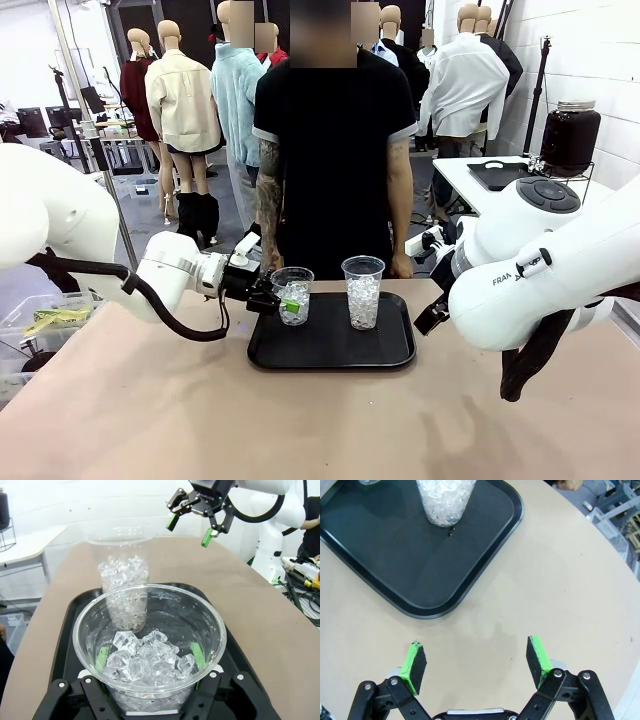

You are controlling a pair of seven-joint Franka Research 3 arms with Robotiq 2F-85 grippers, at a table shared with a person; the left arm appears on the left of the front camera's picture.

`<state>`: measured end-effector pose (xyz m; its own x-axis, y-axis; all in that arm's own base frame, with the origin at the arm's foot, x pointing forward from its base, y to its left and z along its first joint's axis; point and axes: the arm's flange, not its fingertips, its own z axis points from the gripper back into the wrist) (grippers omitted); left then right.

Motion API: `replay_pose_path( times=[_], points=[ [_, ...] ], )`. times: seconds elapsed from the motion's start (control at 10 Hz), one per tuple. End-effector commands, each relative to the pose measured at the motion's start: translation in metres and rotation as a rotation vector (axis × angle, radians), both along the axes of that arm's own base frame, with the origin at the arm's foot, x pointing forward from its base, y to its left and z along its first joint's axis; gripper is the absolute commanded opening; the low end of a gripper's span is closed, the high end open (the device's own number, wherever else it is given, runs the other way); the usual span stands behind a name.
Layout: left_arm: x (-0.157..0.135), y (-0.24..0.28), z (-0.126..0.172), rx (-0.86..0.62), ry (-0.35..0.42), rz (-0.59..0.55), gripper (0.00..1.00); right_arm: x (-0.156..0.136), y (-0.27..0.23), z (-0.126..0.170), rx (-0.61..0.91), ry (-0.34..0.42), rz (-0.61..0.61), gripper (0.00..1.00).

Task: Pour the drink into the iced cup.
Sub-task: Pick up the iced cup indicated by the human and present it to them, then open the gripper to release the iced cup you were holding.

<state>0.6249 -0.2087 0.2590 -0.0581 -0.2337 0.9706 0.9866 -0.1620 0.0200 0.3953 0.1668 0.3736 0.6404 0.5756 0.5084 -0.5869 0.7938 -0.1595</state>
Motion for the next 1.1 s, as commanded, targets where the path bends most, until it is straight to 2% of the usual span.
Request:
replay_pose_path(
  times=[0.0, 0.4, 0.5, 1.0],
  points=[
    [-0.022, 0.012, 0.016, -0.047, -0.049, 0.004, 0.76, 0.000, 0.000, 0.000, 0.001, 0.001, 0.000, 1.00],
    [-0.035, 0.018, 0.028, -0.036, -0.028, -0.001, 0.76, 0.000, 0.000, 0.000, 0.001, 0.001, 0.000, 1.00],
    [-0.022, 0.013, 0.021, -0.001, -0.023, -0.008, 0.76, 0.000, 0.000, 0.000, 0.001, 0.001, 0.000, 1.00],
    [-0.026, 0.015, 0.019, 0.004, -0.014, -0.009, 0.76, 0.000, 0.000, 0.000, 0.001, 0.001, 0.000, 1.00]
  ],
)
